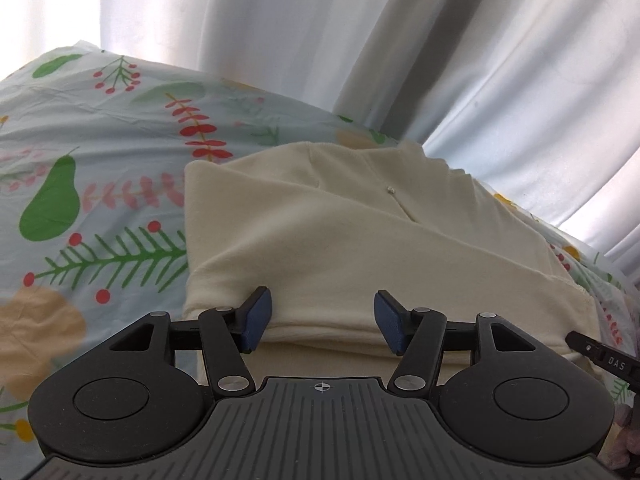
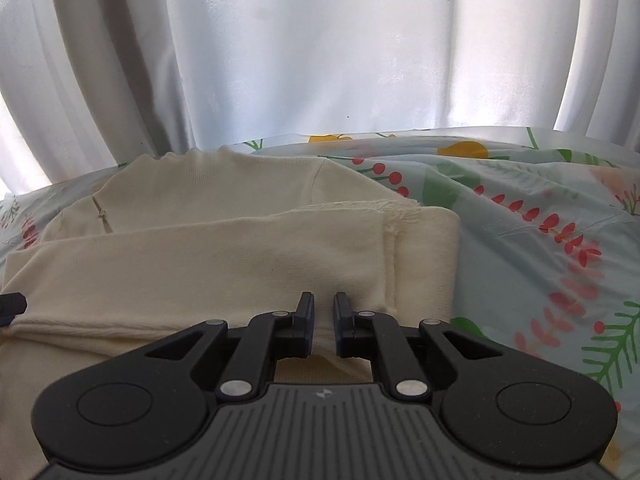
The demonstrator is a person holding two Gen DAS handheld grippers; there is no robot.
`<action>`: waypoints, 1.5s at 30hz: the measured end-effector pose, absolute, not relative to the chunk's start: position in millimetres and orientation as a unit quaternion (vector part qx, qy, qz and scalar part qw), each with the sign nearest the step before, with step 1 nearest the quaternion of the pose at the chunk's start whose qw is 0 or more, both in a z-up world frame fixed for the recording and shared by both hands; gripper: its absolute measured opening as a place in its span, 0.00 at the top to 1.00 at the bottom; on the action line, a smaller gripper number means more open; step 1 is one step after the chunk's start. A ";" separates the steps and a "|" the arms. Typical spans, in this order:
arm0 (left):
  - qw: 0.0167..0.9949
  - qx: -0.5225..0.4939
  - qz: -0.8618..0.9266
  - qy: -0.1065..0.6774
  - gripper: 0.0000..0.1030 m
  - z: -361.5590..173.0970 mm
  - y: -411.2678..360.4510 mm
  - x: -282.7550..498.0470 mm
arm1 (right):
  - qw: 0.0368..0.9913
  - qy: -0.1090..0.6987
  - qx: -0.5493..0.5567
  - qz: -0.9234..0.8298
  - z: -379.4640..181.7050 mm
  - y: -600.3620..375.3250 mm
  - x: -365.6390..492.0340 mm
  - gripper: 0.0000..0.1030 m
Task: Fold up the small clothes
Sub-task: 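Move the left tool to the shirt hem and close on it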
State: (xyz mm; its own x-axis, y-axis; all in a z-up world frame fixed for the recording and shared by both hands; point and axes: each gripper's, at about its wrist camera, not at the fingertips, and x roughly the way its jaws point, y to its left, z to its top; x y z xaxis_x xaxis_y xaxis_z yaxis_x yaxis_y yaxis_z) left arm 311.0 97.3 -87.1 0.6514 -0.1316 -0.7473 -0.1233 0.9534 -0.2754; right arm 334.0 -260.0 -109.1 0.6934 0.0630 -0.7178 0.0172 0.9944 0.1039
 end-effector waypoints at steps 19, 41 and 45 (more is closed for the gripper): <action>0.866 -0.105 -0.059 0.485 0.25 -67.2 112.2 105.9 | 0.832 0.516 0.121 0.166 -95.6 -284.4 79.3 0.78; 0.805 -0.167 -0.064 0.566 0.71 -82.0 151.0 45.2 | 0.817 0.532 0.202 0.096 -114.3 -335.5 44.5 0.71; 0.786 -0.181 -0.086 0.585 0.89 -89.7 145.8 49.4 | 0.811 0.531 0.219 0.108 -117.4 -335.8 45.4 0.74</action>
State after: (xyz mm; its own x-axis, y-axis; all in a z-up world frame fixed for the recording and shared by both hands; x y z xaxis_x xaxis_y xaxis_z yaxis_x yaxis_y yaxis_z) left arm 49.4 145.8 -89.7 0.3002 -0.3467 -0.8886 -0.0766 0.9198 -0.3848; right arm 45.4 -335.8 -117.4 0.4119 0.4084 -0.8146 0.0581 0.8803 0.4708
